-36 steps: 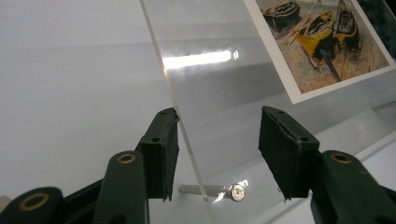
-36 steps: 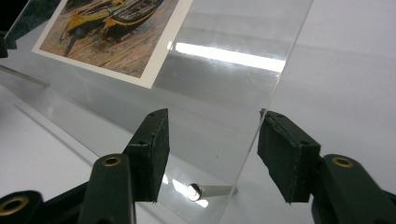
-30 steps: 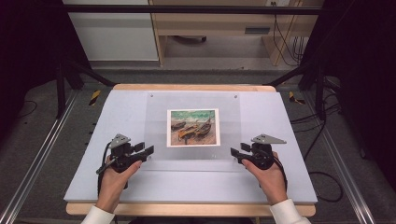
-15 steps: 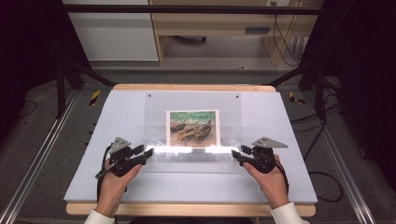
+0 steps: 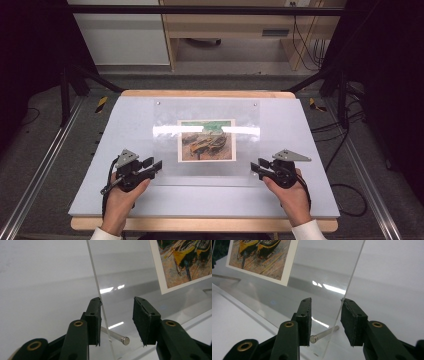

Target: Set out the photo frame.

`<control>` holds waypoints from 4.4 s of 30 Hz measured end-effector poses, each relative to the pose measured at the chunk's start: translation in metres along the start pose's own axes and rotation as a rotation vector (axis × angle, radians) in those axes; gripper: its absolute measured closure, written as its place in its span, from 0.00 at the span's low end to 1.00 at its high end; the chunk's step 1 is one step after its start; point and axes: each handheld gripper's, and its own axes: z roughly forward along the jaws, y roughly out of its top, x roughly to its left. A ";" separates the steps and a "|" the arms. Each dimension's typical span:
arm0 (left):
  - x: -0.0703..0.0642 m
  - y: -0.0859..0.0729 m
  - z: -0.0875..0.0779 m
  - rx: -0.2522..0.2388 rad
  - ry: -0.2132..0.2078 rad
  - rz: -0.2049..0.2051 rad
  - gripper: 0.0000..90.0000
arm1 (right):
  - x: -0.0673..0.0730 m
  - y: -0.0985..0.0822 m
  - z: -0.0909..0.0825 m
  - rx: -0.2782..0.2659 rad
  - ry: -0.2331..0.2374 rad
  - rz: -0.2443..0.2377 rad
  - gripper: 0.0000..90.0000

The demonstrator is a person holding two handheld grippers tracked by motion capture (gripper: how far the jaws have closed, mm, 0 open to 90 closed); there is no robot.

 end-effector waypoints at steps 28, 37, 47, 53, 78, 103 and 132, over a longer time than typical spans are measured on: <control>-0.004 -0.004 -0.006 0.013 0.017 0.027 0.70 | 0.005 -0.006 -0.006 0.003 -0.014 -0.018 0.74; -0.007 -0.007 -0.008 0.020 0.030 0.039 0.72 | 0.008 -0.009 -0.008 0.002 -0.032 -0.024 0.76; -0.009 -0.009 -0.011 0.031 0.043 0.054 0.74 | 0.009 -0.012 -0.010 0.003 -0.030 -0.033 0.78; -0.009 -0.010 -0.011 0.031 0.042 0.056 0.75 | 0.009 -0.013 -0.011 0.006 -0.032 -0.035 0.78; -0.012 -0.012 -0.014 0.037 0.046 0.064 0.75 | 0.010 -0.014 -0.011 0.008 -0.032 -0.041 0.79; -0.016 -0.018 -0.019 0.057 0.047 0.080 0.76 | 0.013 -0.019 -0.015 0.027 -0.029 -0.053 0.80; -0.016 -0.020 -0.020 0.062 0.043 0.083 0.77 | 0.013 -0.021 -0.016 0.034 -0.022 -0.058 0.80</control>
